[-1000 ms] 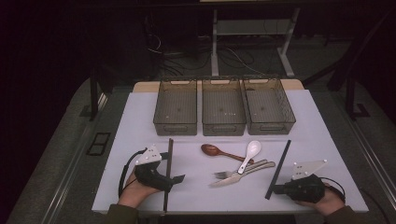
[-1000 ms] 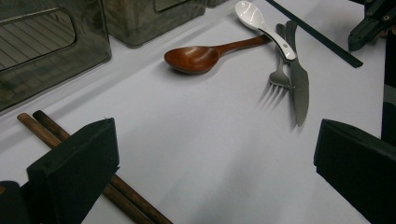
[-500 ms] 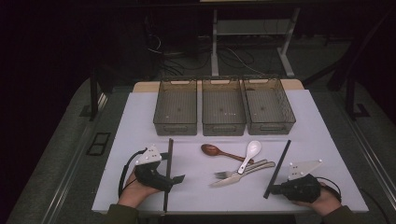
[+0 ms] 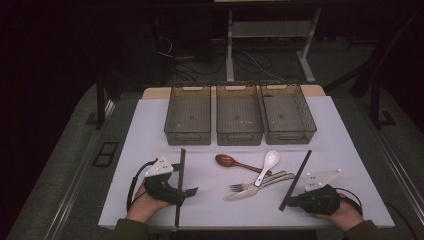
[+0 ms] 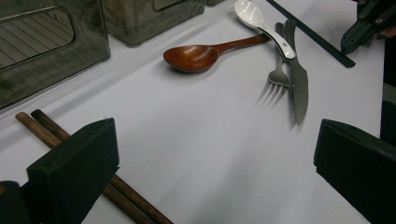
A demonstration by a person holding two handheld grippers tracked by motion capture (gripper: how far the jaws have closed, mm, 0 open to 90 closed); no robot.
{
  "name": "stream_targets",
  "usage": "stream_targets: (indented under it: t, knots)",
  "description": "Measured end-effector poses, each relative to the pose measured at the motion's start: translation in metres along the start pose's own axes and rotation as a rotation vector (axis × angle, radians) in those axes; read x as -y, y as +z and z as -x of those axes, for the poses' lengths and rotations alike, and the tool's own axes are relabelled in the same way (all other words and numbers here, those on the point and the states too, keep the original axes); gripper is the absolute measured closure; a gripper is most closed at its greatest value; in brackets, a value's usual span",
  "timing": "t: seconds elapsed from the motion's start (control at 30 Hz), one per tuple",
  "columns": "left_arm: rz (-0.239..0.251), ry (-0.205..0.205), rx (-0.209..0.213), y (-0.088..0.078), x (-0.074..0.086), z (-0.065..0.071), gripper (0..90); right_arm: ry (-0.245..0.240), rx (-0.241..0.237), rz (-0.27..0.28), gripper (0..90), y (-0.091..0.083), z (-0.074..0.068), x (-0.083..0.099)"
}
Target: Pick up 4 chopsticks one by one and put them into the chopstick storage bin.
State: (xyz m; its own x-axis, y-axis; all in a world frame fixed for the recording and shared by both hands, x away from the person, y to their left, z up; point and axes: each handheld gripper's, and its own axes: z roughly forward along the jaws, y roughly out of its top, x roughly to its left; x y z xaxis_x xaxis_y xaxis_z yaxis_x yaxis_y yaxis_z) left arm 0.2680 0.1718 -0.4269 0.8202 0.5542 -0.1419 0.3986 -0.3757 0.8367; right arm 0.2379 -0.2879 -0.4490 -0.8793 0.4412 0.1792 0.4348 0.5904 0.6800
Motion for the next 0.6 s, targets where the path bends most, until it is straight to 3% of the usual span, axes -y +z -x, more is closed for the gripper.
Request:
stream_targets:
  t: [0.6]
  knots:
    - [0.001, -0.002, 0.002, 0.0003, -0.0002, 0.0005, 0.0, -0.011, -0.006, 0.007, 89.4, 0.0062, 0.0022, -0.0069]
